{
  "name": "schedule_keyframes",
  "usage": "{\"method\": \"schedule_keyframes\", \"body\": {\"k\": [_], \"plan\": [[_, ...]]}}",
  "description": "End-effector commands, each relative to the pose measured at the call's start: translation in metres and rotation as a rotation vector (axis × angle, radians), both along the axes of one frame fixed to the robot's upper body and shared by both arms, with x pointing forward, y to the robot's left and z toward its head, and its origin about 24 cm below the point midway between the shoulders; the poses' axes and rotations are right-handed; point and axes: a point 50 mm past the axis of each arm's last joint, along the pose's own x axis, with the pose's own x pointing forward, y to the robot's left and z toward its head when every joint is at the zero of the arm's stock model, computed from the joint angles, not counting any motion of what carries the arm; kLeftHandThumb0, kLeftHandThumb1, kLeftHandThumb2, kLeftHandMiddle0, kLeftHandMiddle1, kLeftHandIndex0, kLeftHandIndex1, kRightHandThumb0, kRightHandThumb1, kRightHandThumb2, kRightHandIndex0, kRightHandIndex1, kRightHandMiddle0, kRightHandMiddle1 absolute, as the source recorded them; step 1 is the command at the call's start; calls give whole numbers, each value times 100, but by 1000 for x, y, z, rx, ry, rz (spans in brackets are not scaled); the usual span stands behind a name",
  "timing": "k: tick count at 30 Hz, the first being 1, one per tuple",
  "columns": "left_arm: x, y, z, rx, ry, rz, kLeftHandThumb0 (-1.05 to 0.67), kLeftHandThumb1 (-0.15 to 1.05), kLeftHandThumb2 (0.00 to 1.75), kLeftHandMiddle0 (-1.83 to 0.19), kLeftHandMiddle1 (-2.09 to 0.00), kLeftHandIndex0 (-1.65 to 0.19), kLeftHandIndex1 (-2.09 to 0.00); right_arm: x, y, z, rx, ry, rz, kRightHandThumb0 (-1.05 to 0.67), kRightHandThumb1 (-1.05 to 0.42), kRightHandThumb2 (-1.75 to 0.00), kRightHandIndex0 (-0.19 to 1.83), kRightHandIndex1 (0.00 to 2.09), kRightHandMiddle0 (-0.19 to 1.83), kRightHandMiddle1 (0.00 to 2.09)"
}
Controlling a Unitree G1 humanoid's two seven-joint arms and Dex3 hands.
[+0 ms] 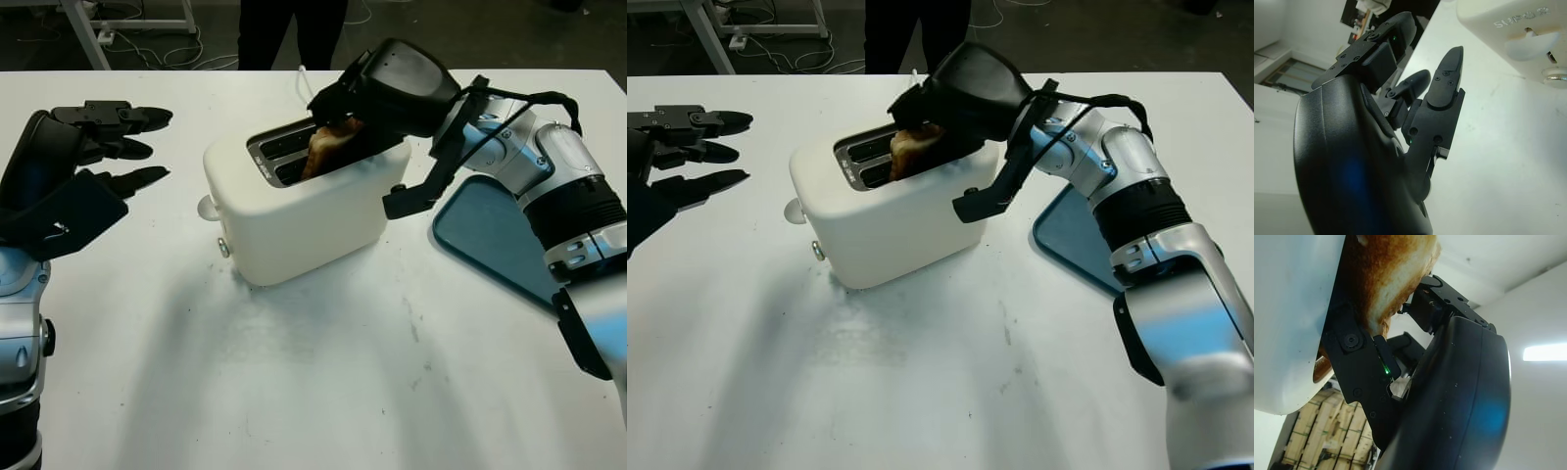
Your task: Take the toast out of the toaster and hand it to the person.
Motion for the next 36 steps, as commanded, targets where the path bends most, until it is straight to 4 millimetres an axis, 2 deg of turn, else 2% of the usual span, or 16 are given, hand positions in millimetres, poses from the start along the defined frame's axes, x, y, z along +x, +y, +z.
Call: {"method": "schedule_keyframes", "body": {"k": [1, 6, 10, 11, 17, 28, 36], "plan": [[0, 1, 0, 8, -7, 8, -20, 86, 0, -66, -57, -84, 0, 3, -5, 27, 66, -67, -31, -46, -92, -38, 111, 175, 86, 175], [0, 1, 0, 4, 3, 15, -21, 86, 0, -65, -57, -83, 0, 5, -13, 54, 170, -41, -60, -43, -92, -30, 107, 175, 81, 175], [1, 1, 1, 10, -5, 6, -21, 86, 0, -66, -58, -84, 0, 1, -22, 78, 258, 32, -9, -38, -92, -33, 102, 175, 73, 175], [1, 1, 1, 9, -4, 7, -21, 85, 0, -66, -58, -84, 0, 1, -25, 82, 277, 40, -2, -38, -92, -35, 101, 175, 76, 164], [1, 0, 0, 4, -10, 9, -19, 85, 0, -66, -58, -84, 0, 4, -41, 102, 376, 74, -39, -47, -92, -36, 104, 175, 78, 174], [0, 1, 1, 20, -16, 15, -20, 85, 0, -66, -59, -84, -1, 15, -69, 113, 524, 141, -155, -61, -92, -39, 118, 175, 96, 175], [-1, 2, 0, 16, -21, 13, -18, 85, 0, -67, -58, -84, -1, 35, -91, 95, 757, 268, -345, -57, -92, -34, 118, 175, 93, 175]]}}
